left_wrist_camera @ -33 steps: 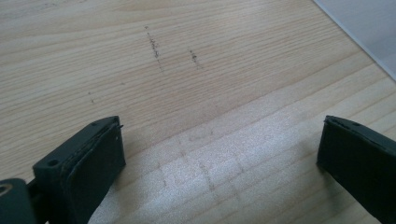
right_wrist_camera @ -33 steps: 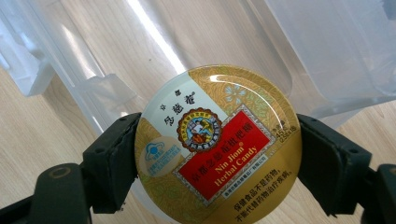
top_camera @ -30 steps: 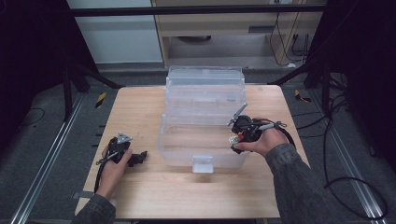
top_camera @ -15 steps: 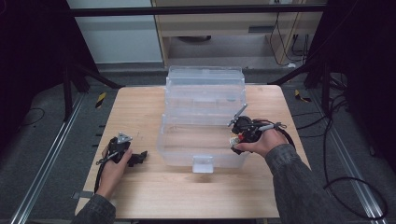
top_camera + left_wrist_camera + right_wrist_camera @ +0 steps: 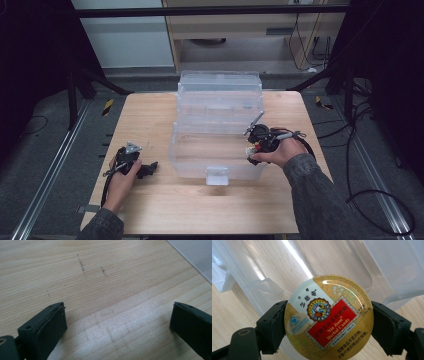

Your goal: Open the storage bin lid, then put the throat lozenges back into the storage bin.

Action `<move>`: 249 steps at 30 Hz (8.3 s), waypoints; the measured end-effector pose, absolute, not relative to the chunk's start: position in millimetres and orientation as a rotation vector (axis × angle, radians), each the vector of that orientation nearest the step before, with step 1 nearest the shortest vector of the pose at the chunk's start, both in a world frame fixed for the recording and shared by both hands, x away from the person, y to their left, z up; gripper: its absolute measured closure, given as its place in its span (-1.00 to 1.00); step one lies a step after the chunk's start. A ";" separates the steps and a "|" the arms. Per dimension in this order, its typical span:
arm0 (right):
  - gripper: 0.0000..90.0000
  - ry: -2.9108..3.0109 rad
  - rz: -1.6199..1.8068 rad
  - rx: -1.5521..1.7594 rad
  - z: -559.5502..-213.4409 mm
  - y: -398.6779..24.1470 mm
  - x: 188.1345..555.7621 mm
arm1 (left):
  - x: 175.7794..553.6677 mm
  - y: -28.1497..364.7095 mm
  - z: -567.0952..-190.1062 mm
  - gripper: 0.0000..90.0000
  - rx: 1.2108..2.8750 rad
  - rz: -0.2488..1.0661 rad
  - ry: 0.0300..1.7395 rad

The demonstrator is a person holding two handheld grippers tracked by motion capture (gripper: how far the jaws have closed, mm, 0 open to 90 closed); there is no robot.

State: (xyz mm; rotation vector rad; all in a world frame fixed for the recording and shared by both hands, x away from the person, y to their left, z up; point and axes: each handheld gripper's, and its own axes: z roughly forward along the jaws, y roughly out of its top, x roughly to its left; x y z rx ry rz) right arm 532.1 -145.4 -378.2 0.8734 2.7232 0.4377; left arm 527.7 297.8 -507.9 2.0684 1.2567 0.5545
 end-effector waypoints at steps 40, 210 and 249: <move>-0.16 2.720 0.510 0.875 -367.6 -151.1 526.6 | 527.8 297.7 -507.9 -1.00 2.070 0.554 1.255; 0.60 2.607 0.375 0.413 -308.8 -111.6 640.1 | 512.1 157.3 -414.3 0.72 2.585 0.209 0.255; 0.82 2.610 0.361 0.339 -305.8 -105.5 629.1 | 504.9 155.0 -416.5 0.67 2.564 0.274 0.357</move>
